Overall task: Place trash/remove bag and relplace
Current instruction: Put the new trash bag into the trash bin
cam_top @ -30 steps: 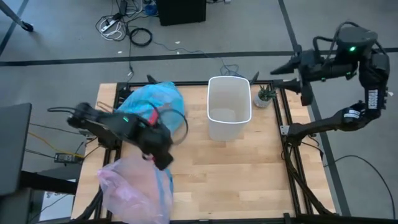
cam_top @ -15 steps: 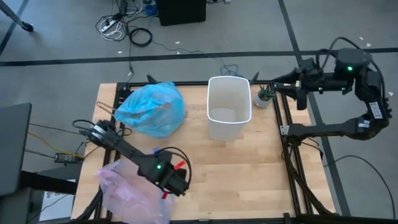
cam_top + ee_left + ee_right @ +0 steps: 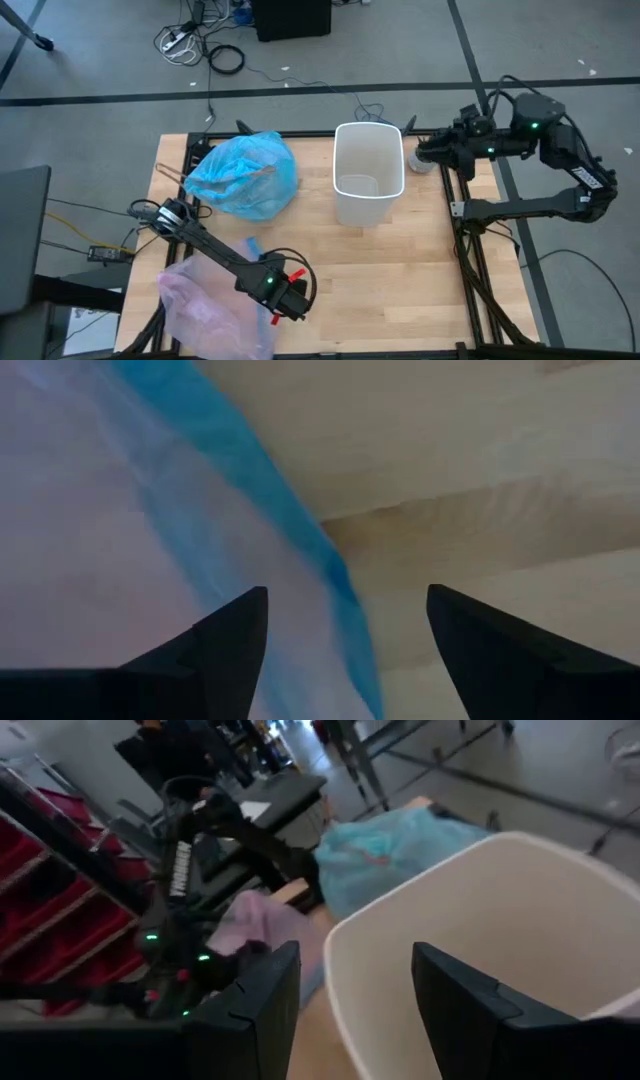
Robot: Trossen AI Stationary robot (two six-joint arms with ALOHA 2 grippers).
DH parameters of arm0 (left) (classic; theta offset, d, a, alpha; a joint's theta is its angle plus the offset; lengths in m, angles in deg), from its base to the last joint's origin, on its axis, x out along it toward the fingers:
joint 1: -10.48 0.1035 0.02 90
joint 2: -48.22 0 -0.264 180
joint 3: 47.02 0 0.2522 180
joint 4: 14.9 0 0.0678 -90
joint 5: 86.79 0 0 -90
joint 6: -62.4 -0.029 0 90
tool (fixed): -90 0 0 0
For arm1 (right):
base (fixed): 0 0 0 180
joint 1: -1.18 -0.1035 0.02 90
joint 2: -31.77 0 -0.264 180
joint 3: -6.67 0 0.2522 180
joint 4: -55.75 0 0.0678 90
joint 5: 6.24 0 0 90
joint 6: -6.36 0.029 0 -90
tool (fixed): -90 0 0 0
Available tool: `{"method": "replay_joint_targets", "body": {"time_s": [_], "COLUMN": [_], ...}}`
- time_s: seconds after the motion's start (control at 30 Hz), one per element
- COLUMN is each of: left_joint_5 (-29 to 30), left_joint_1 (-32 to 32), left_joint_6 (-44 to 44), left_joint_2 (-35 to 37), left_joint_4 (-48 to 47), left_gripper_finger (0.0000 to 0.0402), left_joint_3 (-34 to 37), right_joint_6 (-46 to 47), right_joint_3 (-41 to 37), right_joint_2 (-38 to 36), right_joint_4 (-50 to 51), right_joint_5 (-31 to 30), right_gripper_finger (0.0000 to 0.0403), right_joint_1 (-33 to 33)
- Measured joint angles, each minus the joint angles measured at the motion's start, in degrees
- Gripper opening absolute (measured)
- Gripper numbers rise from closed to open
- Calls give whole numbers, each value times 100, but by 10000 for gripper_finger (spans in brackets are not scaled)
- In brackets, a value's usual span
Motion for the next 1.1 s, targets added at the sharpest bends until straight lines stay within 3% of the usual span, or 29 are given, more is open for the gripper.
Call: {"method": "replay_joint_targets", "body": {"time_s": [0.2,0.37,0.63,0.97,1.1], "left_joint_5": [-262,-310,-592,-447,-396], "left_joint_1": [0,2,46,39,102], "left_joint_6": [80,603,872,722,271], "left_joint_2": [0,38,28,-13,-25], "left_joint_4": [1106,2213,1632,1422,1576], "left_gripper_finger": [271,249,184,16,5], "left_joint_3": [833,1380,1410,1429,1320], "right_joint_6": [204,-225,-1053,-1749,-1864], "right_joint_3": [-15,13,49,49,51], "right_joint_2": [42,35,35,35,35], "right_joint_4": [-21,-21,-134,-109,-115], "right_joint_5": [-137,-401,-495,-723,-794], "right_gripper_finger": [173,172,171,164,157], "right_joint_1": [-410,-479,-468,-468,-466]}}
